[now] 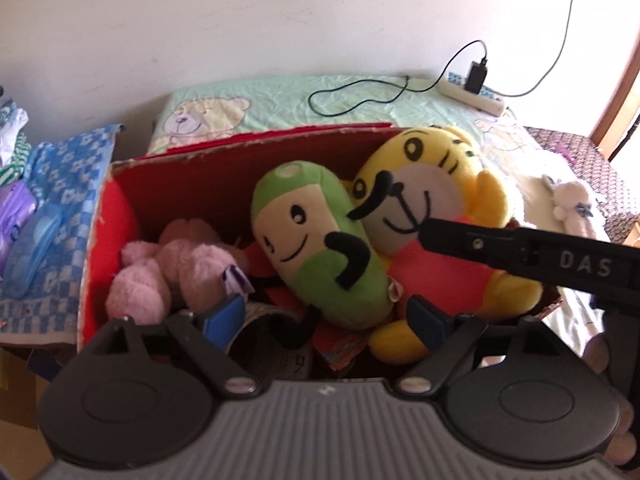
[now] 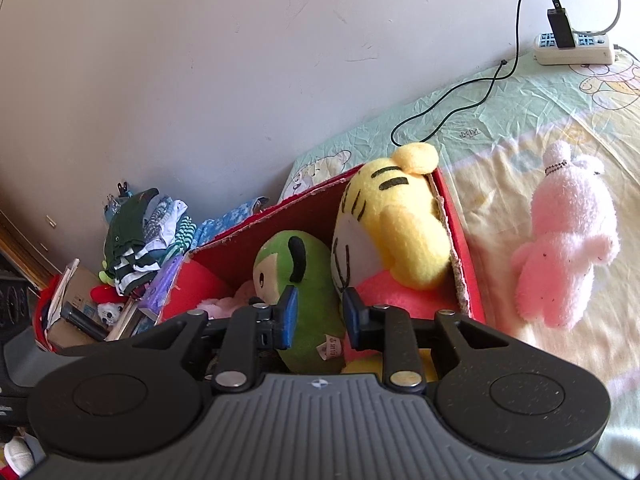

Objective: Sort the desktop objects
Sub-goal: 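Withdraw the open right gripper from the red box, then move the right gripper over the bed toward the white bunny with blue bow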

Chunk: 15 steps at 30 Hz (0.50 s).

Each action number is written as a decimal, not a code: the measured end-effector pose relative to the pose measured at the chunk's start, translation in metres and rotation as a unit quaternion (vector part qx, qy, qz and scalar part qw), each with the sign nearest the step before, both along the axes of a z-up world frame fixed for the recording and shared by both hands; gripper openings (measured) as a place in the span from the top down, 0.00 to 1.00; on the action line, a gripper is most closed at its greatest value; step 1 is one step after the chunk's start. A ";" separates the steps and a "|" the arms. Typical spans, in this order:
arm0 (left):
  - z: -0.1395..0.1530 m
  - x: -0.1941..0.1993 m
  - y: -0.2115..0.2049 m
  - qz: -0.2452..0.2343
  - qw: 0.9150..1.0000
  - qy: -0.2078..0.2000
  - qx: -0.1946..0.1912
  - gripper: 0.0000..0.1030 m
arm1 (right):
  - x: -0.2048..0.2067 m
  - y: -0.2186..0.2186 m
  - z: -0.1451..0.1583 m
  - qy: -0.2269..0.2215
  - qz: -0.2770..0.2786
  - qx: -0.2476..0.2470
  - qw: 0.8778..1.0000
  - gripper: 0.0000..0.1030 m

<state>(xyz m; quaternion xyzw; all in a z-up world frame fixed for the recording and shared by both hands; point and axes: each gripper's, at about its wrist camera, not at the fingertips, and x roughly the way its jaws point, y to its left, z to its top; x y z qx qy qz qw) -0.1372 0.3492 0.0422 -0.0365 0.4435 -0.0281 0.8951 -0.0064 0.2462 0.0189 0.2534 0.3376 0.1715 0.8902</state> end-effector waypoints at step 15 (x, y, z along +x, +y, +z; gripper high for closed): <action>-0.003 -0.003 -0.001 0.011 1.000 -0.008 -0.010 0.09 | -0.007 0.004 0.002 -0.014 0.014 -0.030 0.999 0.76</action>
